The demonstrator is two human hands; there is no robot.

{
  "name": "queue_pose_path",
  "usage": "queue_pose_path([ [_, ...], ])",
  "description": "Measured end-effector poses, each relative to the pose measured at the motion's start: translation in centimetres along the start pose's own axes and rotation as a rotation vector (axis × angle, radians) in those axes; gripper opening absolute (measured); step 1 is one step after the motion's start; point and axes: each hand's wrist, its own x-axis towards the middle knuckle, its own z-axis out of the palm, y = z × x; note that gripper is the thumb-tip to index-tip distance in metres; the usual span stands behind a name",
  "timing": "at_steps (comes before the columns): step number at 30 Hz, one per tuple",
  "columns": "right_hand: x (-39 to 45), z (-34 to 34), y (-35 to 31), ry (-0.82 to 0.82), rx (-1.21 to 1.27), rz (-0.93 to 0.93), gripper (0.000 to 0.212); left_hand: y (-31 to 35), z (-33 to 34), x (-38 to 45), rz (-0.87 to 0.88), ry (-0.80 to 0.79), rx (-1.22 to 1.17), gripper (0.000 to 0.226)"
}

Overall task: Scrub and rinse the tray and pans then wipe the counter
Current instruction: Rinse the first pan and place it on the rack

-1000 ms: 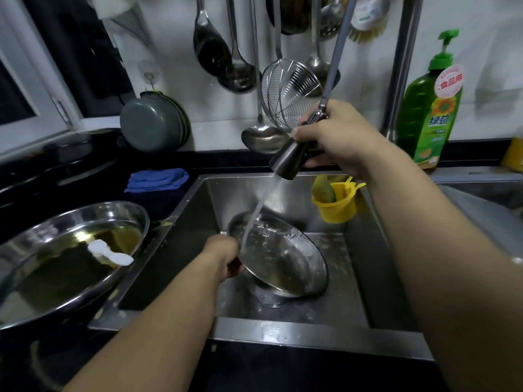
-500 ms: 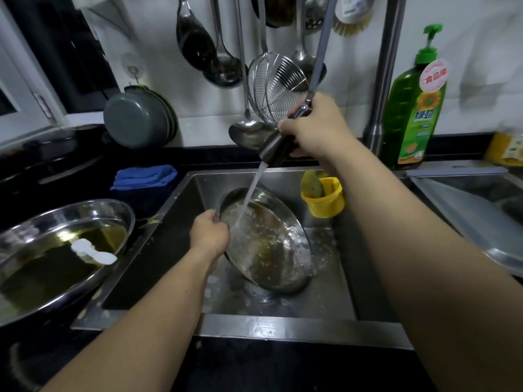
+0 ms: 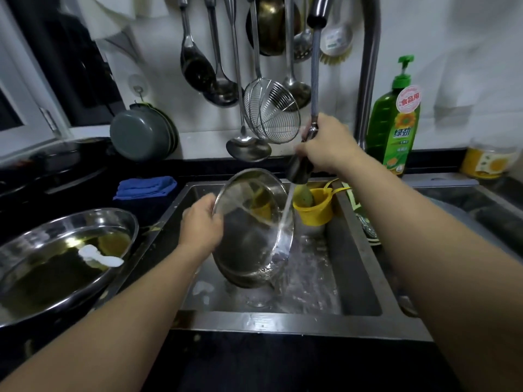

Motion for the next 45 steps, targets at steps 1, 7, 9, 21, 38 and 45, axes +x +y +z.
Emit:
queue_pose_path([
  [1,-0.3,-0.5,-0.4,-0.039,0.014,0.023,0.026,0.3,-0.8,-0.2,0.03,0.01,0.019,0.017],
  [7,-2.3,-0.5,-2.2,-0.198,0.393,0.115,0.026,0.4,-3.7,-0.8,0.12,0.02,0.062,0.02],
  [9,-2.5,0.2,-2.9,-0.222,0.5,0.13,0.026,0.4,-4.1,-1.3,0.116,0.007,0.043,0.021],
  [21,-1.8,3.7,-4.9,-0.11,0.731,0.163,0.03,-1.0,-2.3,-2.1,-0.302,-0.161,-0.444,0.03],
  [38,-2.0,3.4,-5.6,-0.181,0.726,0.136,0.027,-2.0,-1.0,-2.0,-0.278,-0.253,-0.475,0.037],
  [45,-2.3,2.7,-5.1,-0.219,0.719,0.142,0.025,-1.8,-1.2,-1.3,-0.217,-0.255,-0.445,0.016],
])
